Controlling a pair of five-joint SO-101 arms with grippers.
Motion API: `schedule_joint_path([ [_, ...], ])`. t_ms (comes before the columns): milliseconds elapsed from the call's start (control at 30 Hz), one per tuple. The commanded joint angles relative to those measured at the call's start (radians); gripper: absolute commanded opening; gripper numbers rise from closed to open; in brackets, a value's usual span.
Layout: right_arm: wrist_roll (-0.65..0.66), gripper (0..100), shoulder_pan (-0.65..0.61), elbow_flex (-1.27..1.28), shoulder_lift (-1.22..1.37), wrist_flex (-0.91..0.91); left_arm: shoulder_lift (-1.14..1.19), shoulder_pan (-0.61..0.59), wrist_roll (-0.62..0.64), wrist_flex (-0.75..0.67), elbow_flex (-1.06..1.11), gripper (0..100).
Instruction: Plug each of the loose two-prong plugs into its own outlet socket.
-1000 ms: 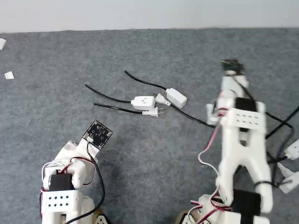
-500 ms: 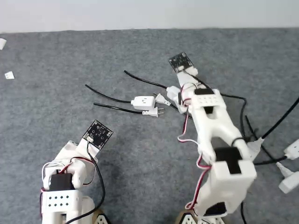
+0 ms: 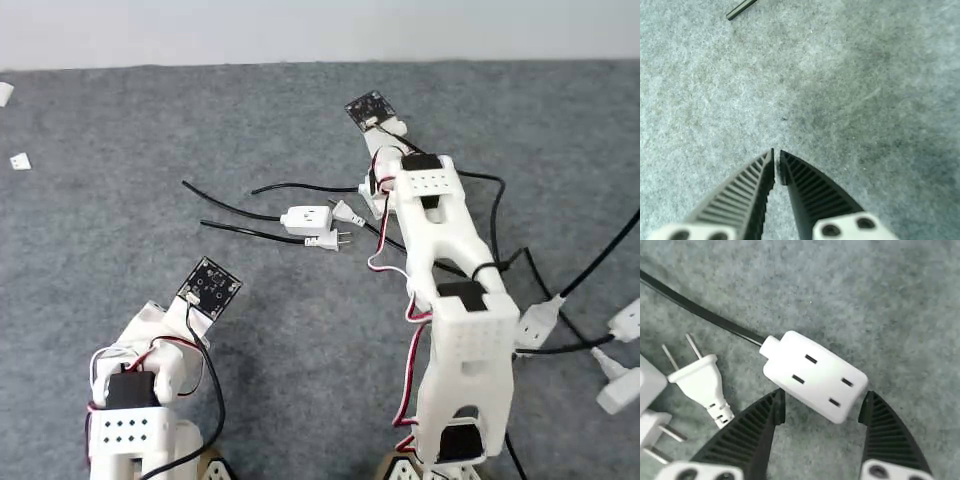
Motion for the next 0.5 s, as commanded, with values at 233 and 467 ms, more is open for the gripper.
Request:
schedule_joint_path([
  [233, 0.235, 24.1, 0.01, -0.269, 0.065, 0.143, -0.014, 0.005, 0.006, 0.002, -0.008, 1],
  [467, 0.841, 24.1, 0.019, -0.313, 0.068, 0.272, -0.014, 0.005, 0.005, 0.002, -0.008, 1],
])
